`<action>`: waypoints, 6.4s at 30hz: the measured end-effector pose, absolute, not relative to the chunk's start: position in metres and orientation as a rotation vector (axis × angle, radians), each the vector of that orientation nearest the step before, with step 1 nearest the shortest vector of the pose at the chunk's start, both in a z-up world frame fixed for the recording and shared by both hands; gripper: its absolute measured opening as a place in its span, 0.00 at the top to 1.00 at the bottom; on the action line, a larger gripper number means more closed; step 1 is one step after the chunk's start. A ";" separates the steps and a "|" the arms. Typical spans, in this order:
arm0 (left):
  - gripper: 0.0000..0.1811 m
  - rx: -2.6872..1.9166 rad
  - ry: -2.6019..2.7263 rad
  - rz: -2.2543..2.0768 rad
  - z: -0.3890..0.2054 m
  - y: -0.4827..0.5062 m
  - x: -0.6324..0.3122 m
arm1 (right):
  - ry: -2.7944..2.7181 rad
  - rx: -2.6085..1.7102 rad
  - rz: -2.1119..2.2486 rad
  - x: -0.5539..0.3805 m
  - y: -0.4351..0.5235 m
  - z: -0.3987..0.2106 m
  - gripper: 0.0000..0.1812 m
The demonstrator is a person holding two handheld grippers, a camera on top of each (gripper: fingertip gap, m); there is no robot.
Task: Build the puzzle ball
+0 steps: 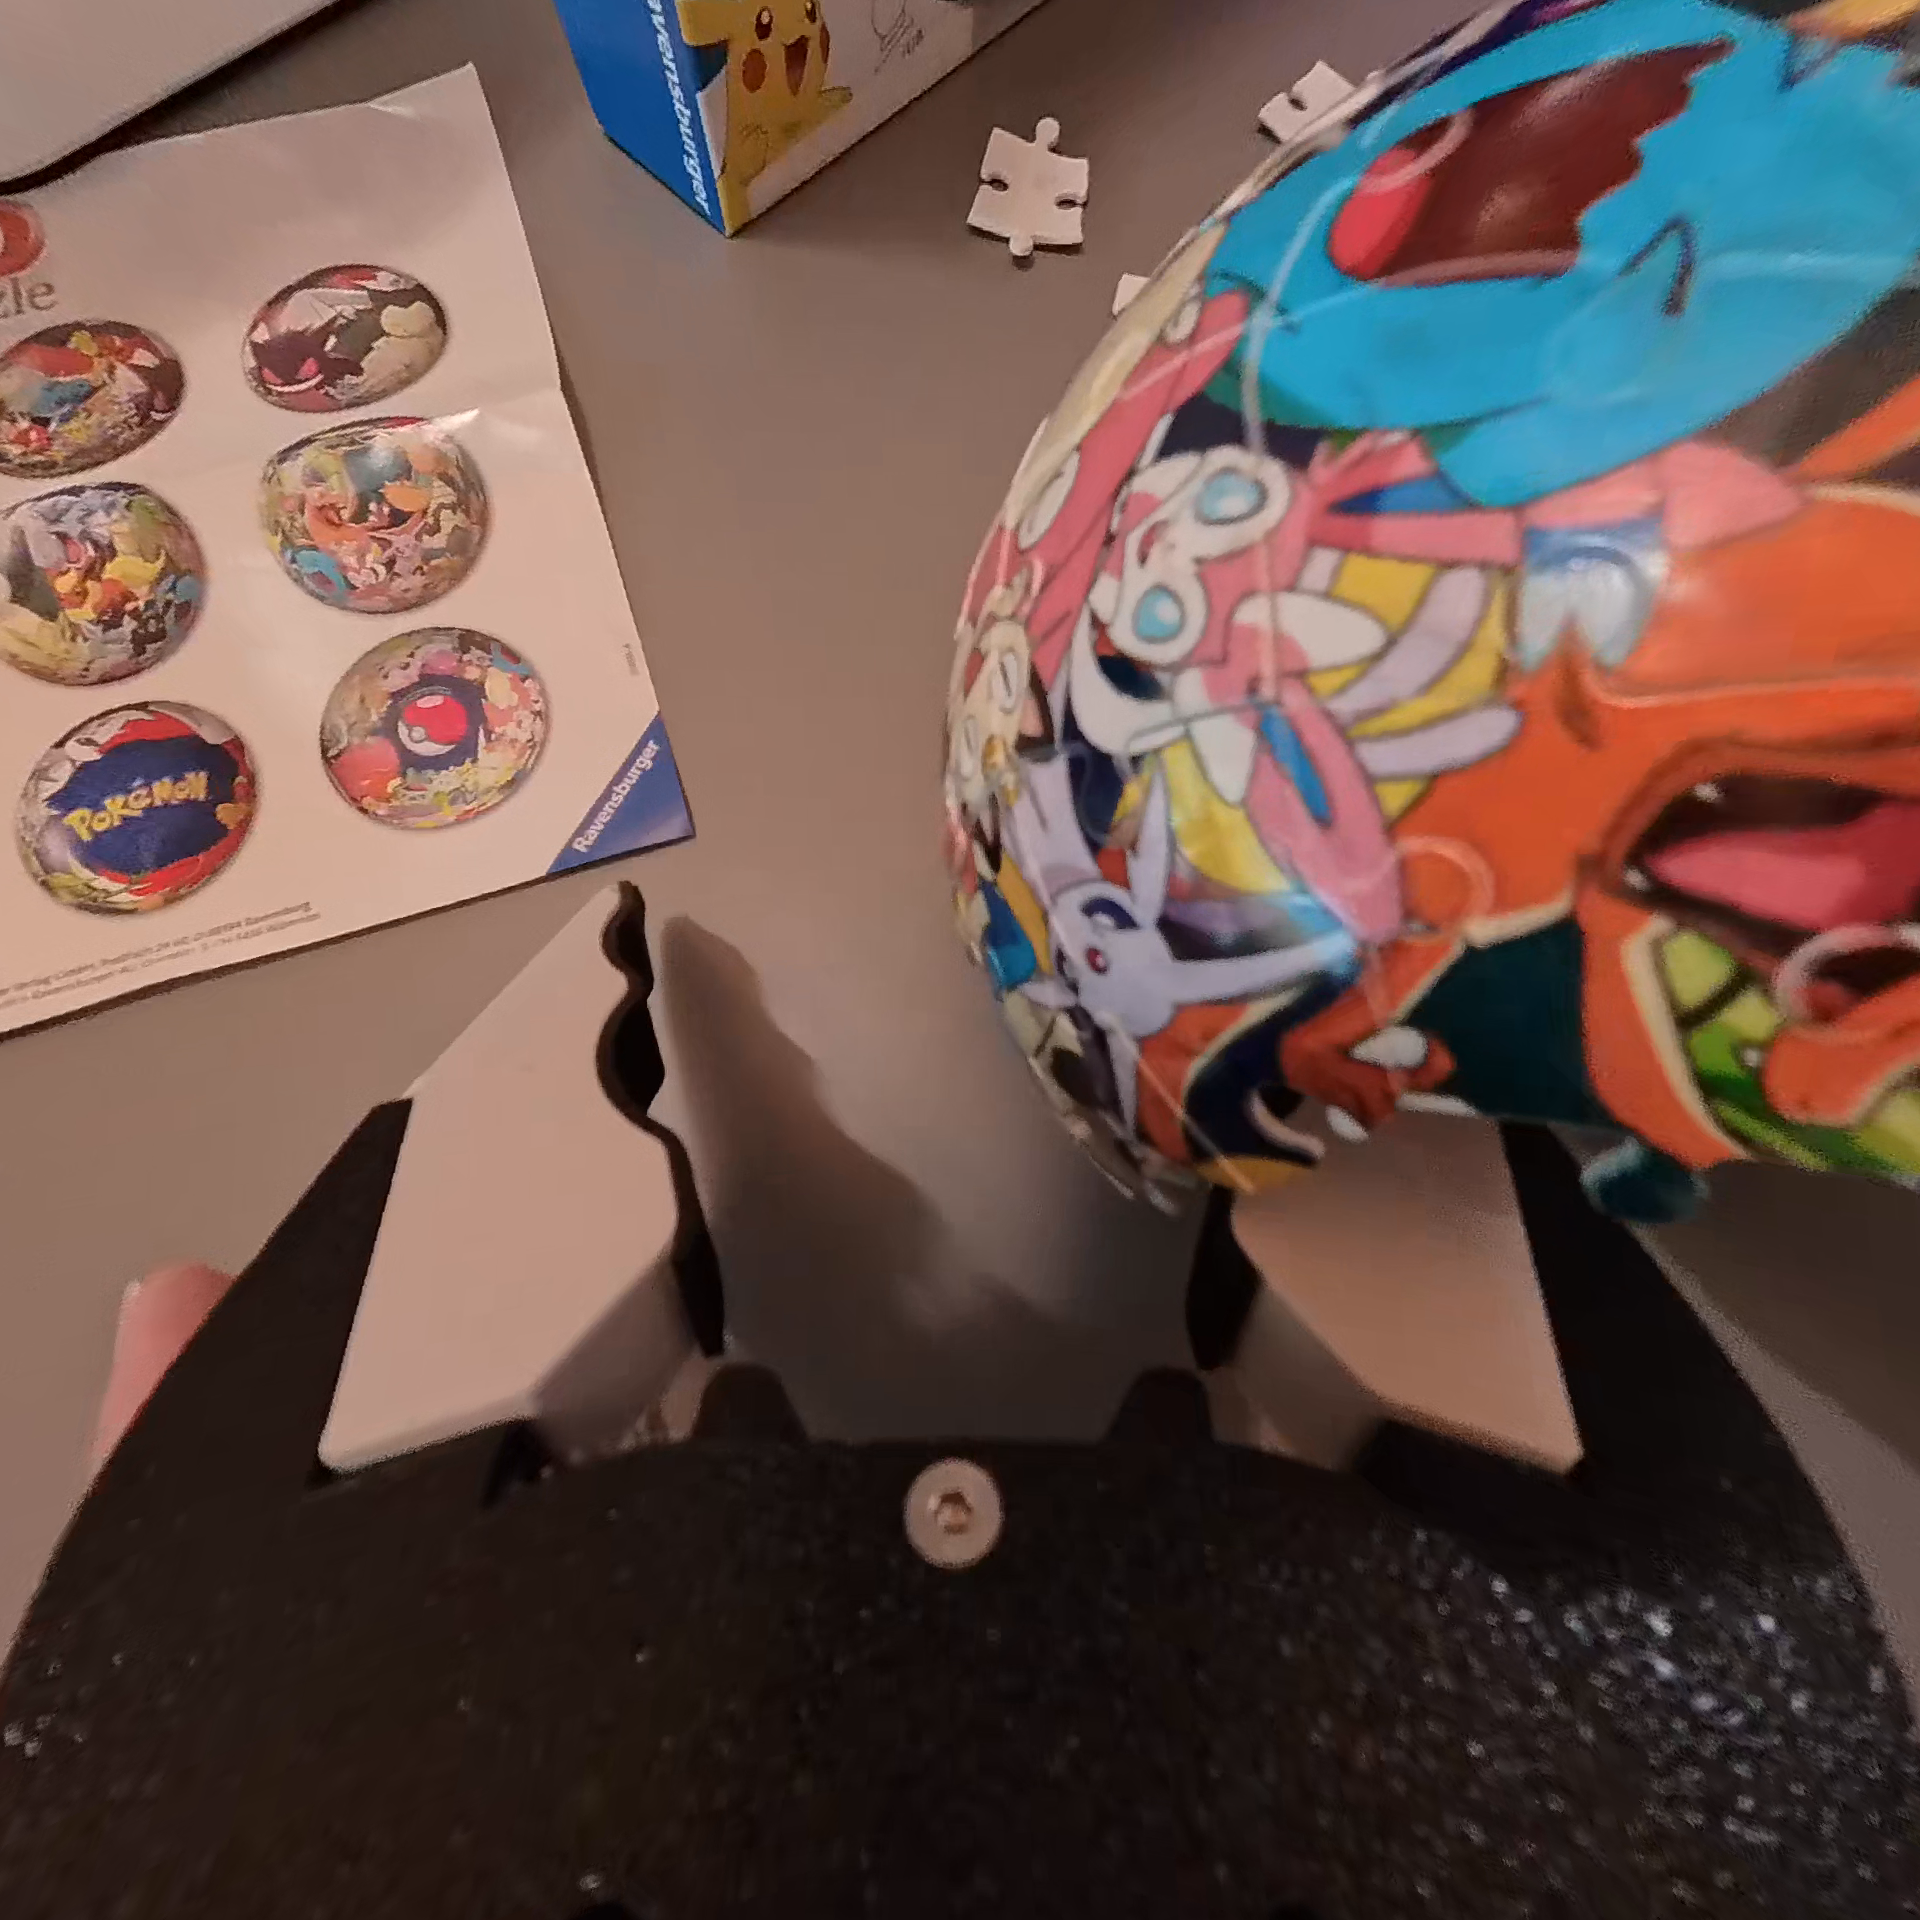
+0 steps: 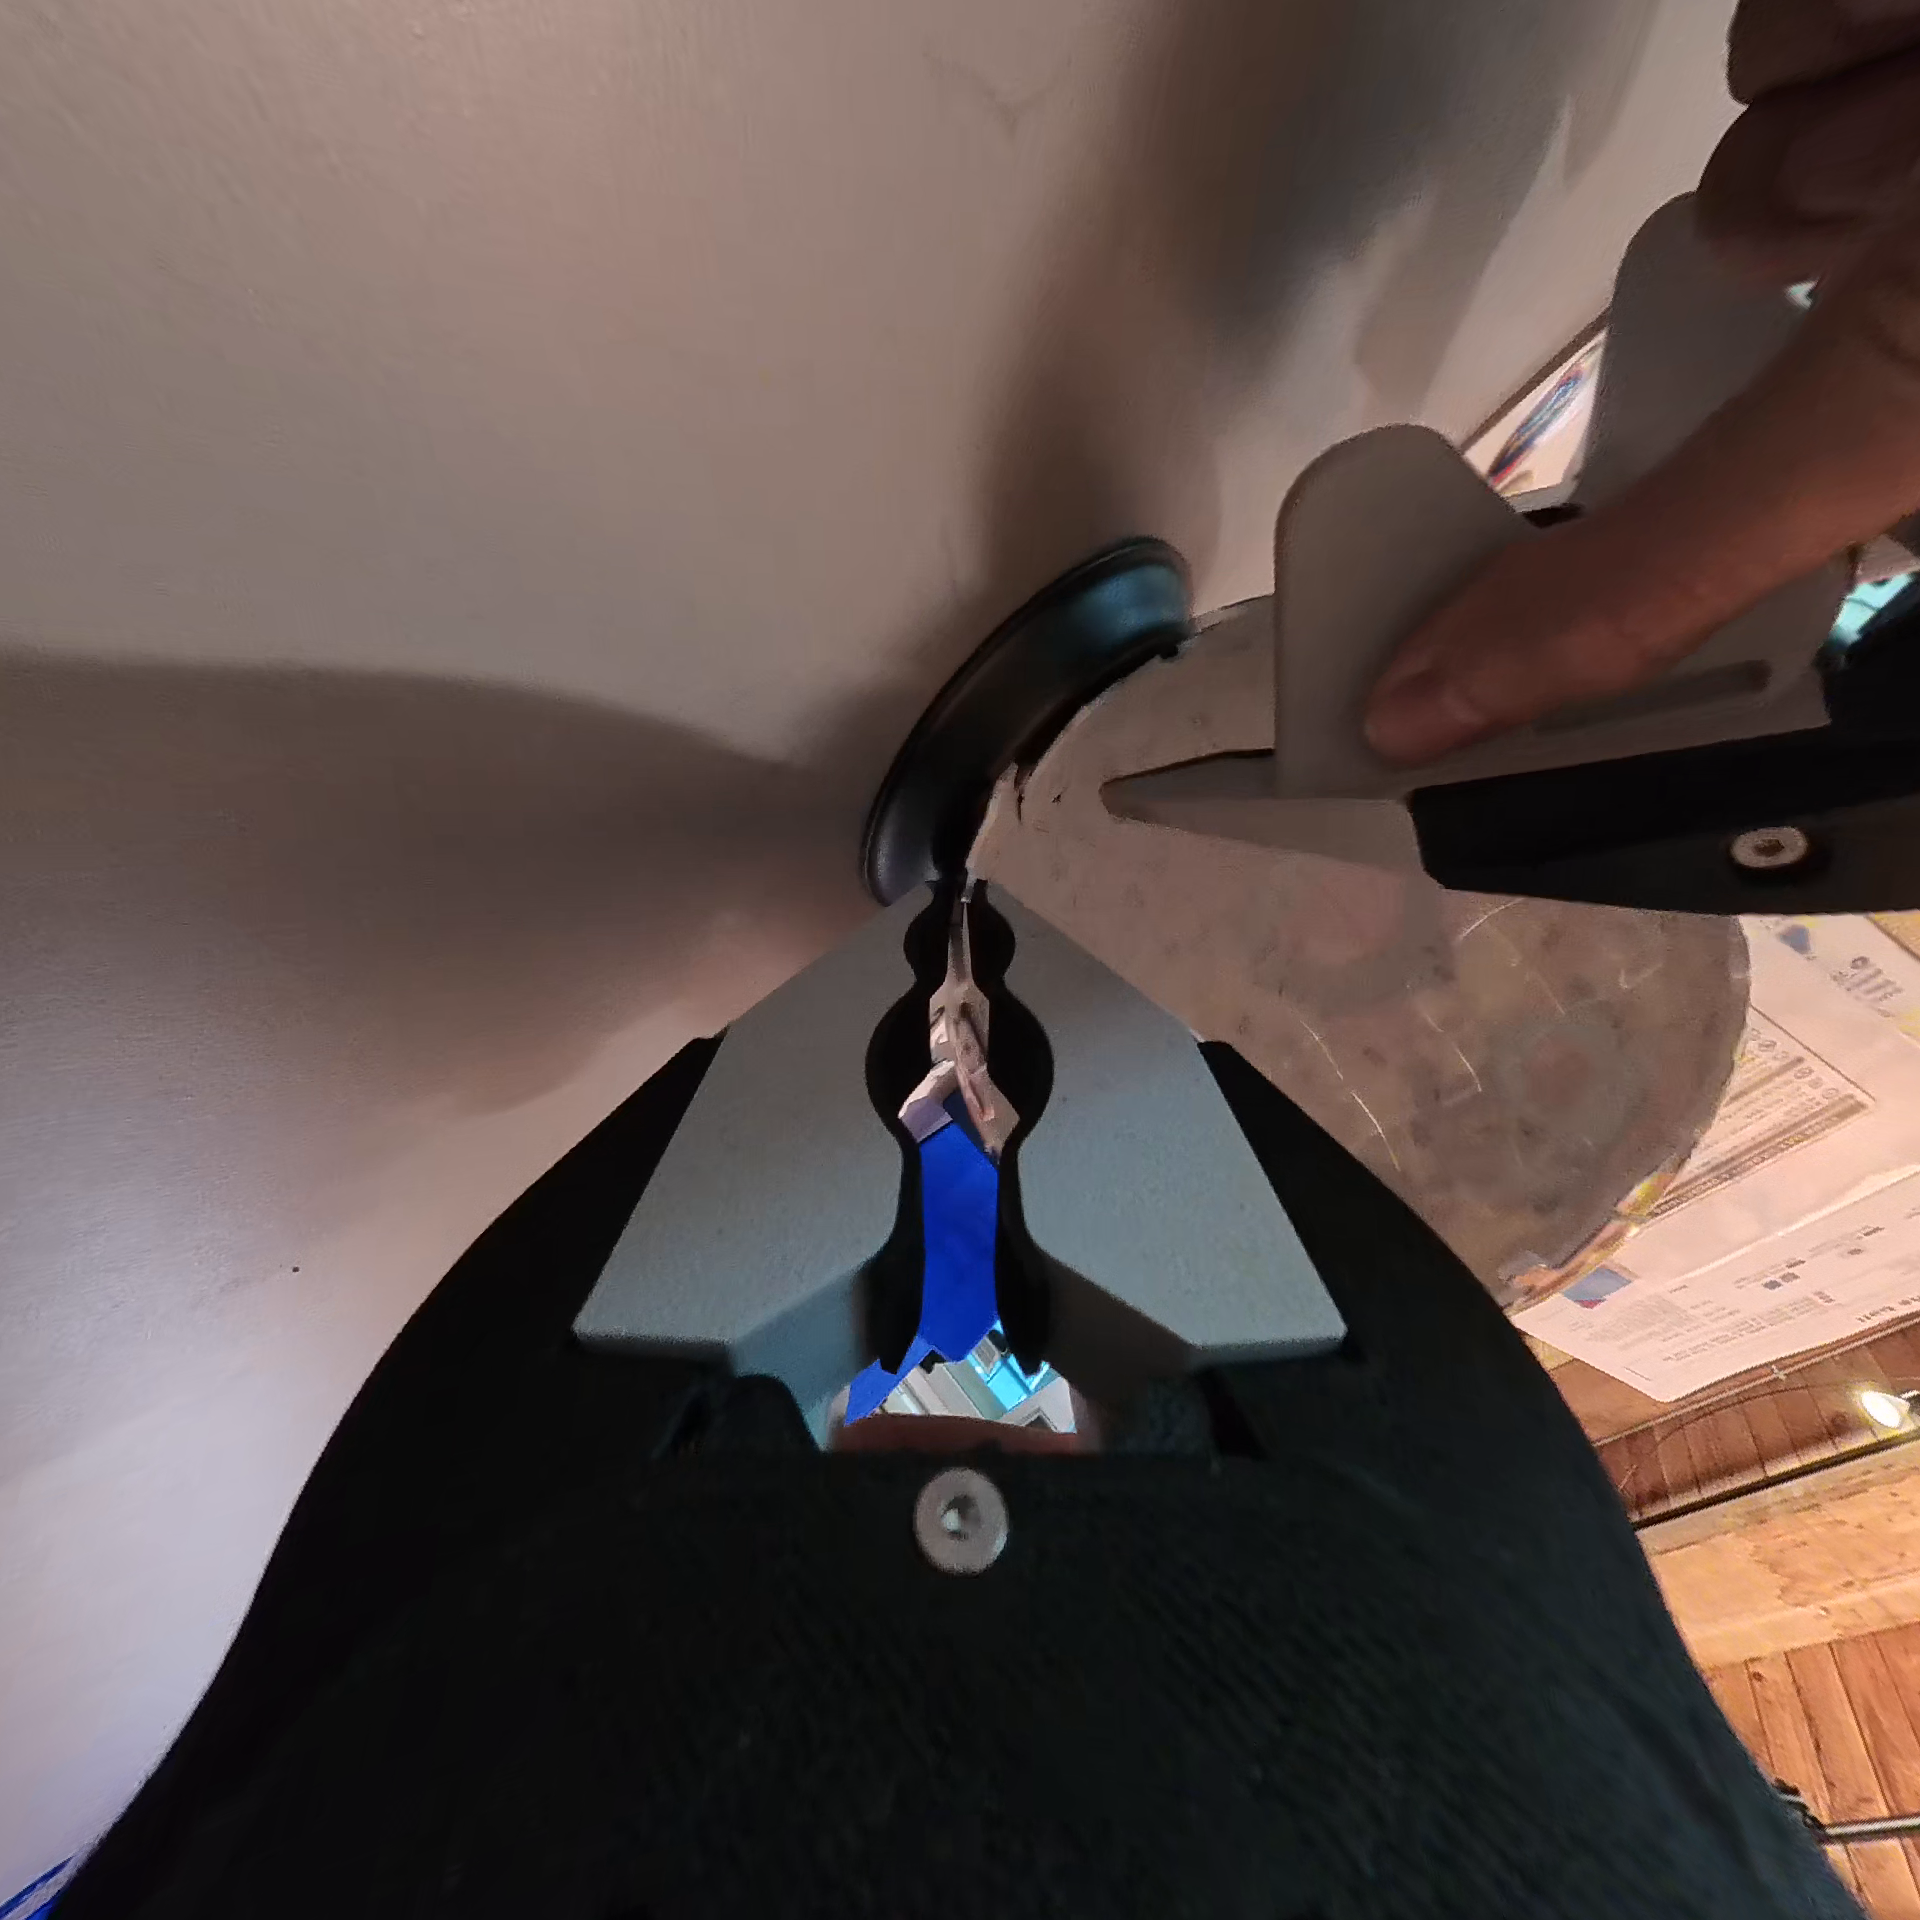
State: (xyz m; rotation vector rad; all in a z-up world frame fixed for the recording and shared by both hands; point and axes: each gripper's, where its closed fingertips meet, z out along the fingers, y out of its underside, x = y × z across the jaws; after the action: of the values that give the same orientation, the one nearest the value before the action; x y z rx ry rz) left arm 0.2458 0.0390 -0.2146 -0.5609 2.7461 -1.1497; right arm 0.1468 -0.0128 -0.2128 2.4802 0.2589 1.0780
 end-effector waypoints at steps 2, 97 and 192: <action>0.37 -0.552 2.725 -1.119 -0.216 0.039 0.247 | 0.245 2.483 1.080 0.147 -0.014 -0.213 1.00; 0.55 -0.658 2.620 -1.037 -0.217 0.029 0.233 | 0.028 2.696 1.018 0.152 -0.010 -0.220 0.93; 0.40 -0.891 2.521 -0.997 -0.209 0.058 0.242 | 0.167 4.038 0.749 0.196 0.018 -0.190 0.27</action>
State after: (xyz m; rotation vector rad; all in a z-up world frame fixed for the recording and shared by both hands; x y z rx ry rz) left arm 0.2417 0.0582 -0.2093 -0.8913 2.5208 -0.9967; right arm 0.1960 0.0181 -0.1900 4.0380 0.1669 0.7490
